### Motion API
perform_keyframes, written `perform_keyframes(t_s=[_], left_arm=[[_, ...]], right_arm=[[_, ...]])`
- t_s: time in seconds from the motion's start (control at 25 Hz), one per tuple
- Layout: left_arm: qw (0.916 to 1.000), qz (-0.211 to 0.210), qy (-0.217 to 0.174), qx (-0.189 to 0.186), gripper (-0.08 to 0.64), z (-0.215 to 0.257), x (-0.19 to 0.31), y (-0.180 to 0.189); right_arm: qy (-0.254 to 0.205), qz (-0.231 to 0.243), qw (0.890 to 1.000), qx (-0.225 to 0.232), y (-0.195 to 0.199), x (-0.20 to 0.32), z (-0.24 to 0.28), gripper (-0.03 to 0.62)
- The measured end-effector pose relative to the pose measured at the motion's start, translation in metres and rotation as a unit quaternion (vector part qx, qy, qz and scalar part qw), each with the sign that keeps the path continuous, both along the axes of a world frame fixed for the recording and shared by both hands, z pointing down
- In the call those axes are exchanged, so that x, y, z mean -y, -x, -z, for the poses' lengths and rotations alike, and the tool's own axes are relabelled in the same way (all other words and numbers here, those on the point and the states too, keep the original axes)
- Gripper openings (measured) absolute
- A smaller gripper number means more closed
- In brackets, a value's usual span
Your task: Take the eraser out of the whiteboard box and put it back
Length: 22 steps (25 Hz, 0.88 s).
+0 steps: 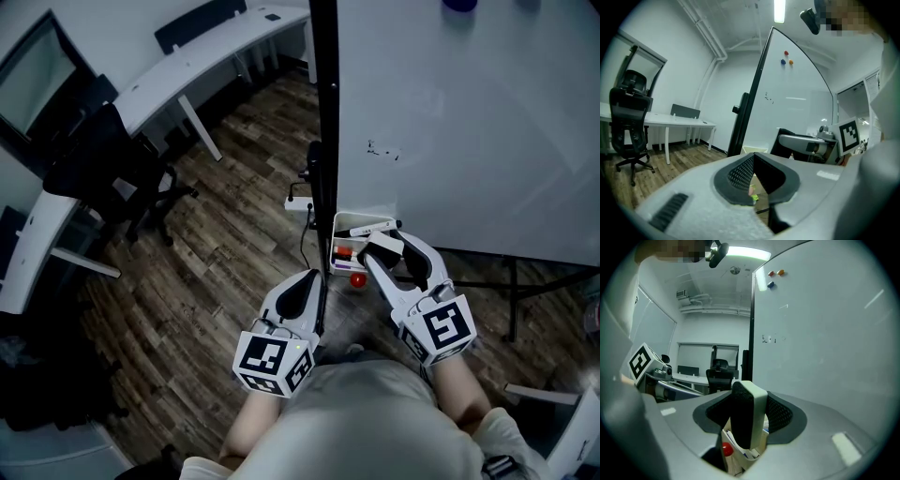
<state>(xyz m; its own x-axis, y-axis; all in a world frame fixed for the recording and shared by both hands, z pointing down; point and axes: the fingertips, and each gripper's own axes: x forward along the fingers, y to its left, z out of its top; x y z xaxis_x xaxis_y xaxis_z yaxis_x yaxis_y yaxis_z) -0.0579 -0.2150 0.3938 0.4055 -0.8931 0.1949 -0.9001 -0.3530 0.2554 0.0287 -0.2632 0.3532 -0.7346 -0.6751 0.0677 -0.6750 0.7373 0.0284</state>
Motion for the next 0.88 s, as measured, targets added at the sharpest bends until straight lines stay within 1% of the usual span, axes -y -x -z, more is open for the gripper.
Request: perform_keyframes(t_s=[0.2, 0.68, 0.88], left_arm=[[1.0, 0.01, 0.002, 0.0, 0.002, -0.001, 0.003, 0.0], [0.9998, 0.017, 0.003, -0.002, 0.002, -0.003, 0.009, -0.008], [0.9998, 0.019, 0.003, -0.001, 0.002, -0.004, 0.012, -0.011]], right_arm=[[0.028, 0.005, 1.0, -0.014, -0.003, 0.004, -0.018, 0.216], [0.053, 0.018, 0.998, -0.035, -0.006, 0.009, -0.047, 0.216], [0.064, 0.022, 0.997, -0.034, -0.006, 0.011, -0.056, 0.216]])
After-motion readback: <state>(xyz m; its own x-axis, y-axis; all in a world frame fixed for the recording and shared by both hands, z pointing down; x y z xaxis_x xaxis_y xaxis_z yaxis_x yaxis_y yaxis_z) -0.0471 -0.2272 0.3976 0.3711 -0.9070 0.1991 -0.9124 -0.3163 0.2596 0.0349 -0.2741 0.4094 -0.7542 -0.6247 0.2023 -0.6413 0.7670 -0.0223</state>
